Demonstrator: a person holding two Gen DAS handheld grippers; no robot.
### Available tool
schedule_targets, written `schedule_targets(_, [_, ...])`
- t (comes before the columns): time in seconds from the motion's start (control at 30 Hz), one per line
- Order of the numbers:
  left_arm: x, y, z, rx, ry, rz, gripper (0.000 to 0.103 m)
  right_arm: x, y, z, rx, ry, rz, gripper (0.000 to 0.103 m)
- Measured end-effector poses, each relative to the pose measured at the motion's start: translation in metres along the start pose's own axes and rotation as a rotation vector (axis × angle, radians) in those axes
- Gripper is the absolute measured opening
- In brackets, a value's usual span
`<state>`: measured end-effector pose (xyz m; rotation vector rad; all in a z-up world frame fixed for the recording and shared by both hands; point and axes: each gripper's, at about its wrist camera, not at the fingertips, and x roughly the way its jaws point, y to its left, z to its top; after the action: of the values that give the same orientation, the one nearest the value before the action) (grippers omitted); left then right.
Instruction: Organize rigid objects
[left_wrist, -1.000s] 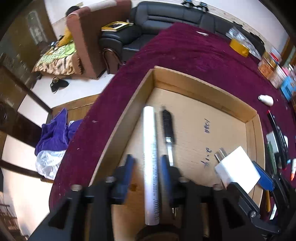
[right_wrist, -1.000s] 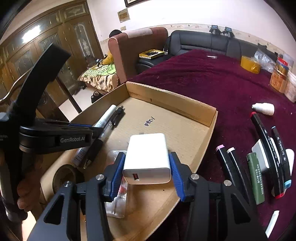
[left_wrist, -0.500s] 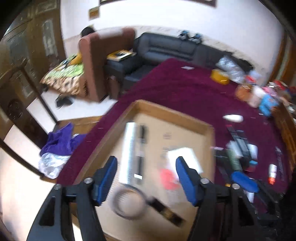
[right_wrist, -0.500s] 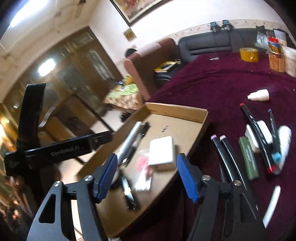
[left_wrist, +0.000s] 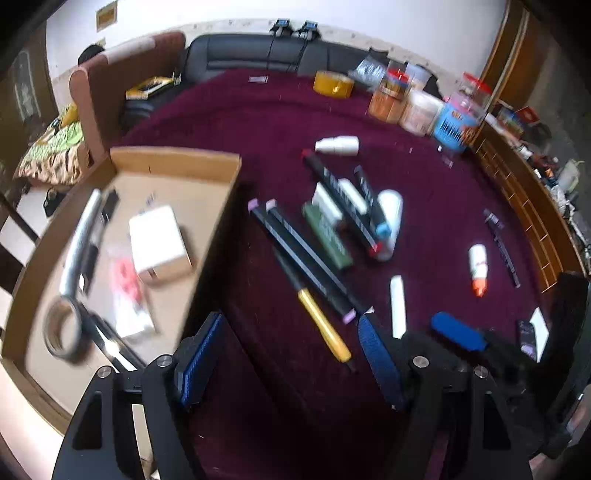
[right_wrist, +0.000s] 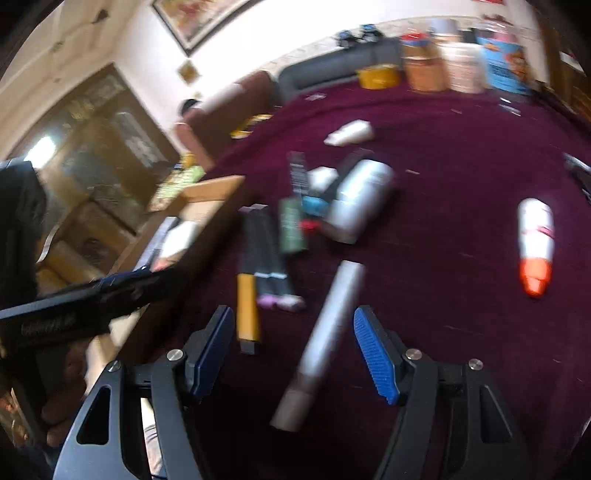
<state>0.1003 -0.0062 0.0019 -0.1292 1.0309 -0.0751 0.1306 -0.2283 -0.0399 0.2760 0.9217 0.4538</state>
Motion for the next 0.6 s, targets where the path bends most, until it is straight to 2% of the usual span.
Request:
schedule_targets(0.07, [0.002, 0.001, -0.006, -0.031, -0.003, 0.006, 0.078, 0.001, -0.006, -0.005, 0.015, 0.019, -0.009, 0.067])
schedule_targets(0.13, [-0.001, 0.002, -0.013, -0.041, -0.049, 0.041, 0.078, 0.003, -0.005, -0.011, -0.002, 0.031, -0.040, 0.067])
schedule_targets(0.23, [-0.005, 0.001, -0.024, -0.053, -0.122, 0.103, 0.078, -0.004, -0.002, -0.019, -0.009, 0.002, -0.070, 0.067])
schedule_targets(0.37, [0.000, 0.009, -0.028, -0.045, -0.048, 0.056, 0.078, -0.014, -0.010, -0.032, 0.069, -0.034, -0.057, 0.067])
schedule_targets(0.43, [0.005, 0.014, -0.032, -0.045, -0.001, 0.001, 0.078, -0.016, -0.007, -0.037, 0.070, -0.046, -0.075, 0.067])
schedule_targets(0.6, [0.002, 0.020, -0.045, 0.002, 0.028, -0.029, 0.078, -0.013, 0.007, -0.040, 0.069, -0.066, -0.135, 0.067])
